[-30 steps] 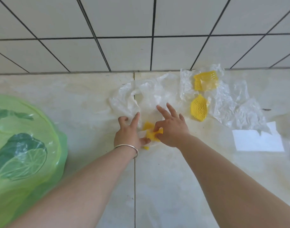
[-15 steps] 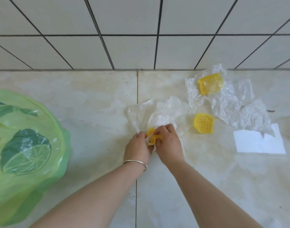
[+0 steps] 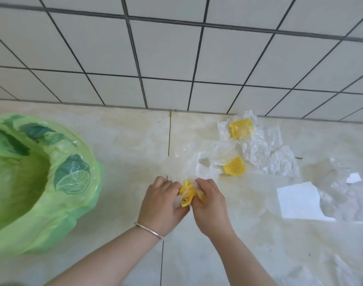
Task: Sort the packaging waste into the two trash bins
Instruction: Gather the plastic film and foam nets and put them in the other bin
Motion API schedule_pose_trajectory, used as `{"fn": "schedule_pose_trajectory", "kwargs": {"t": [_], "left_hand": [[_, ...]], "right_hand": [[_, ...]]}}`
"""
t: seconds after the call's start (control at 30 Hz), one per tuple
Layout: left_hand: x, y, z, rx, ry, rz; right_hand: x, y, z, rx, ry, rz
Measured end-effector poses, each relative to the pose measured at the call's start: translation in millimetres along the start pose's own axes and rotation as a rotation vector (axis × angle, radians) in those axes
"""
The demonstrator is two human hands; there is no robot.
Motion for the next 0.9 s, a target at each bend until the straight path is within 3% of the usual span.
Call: {"fn": "schedule_pose_trajectory", "kwargs": {"t": [0.2,0.47,0.7,0.83,0.9], "left_hand": [[-29.9,9.3,-30.5,0.120,0.080,0.171],[-57.9,-0.1,-98.9,-0.230,0.201,0.231],[-70.1,-38.3,-191.2,-0.403,0.373,-0.006],[-74.2,-78.4,-224.8,-0.694,0.426,-0.235],[-76.4,-109.8,-241.7,-0.701,0.434,-0.289]], "right_hand": [[-36.8,-23.6,2.8,0.034,-0.101,-0.075],[-77.7,-84.0,19.8,0.120,-0.151,-0.221],[-92.0,-173.7,57.0,0.405,-0.250,-0.214],[-81.9,-218.2,90.5,0.394,-0.326,-0.255],[-72.1,-240.2,121.6,0.372,-0.371,-0.258]]}}
Point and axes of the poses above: each hand's wrist, its own x-axis towards the middle knuckle, its own z-axis out of the palm, y = z × x, the point moved 5 cm from there along x, towards the middle knuckle, and after that the axes turned 9 degrees about x, right-handed, at the moved point
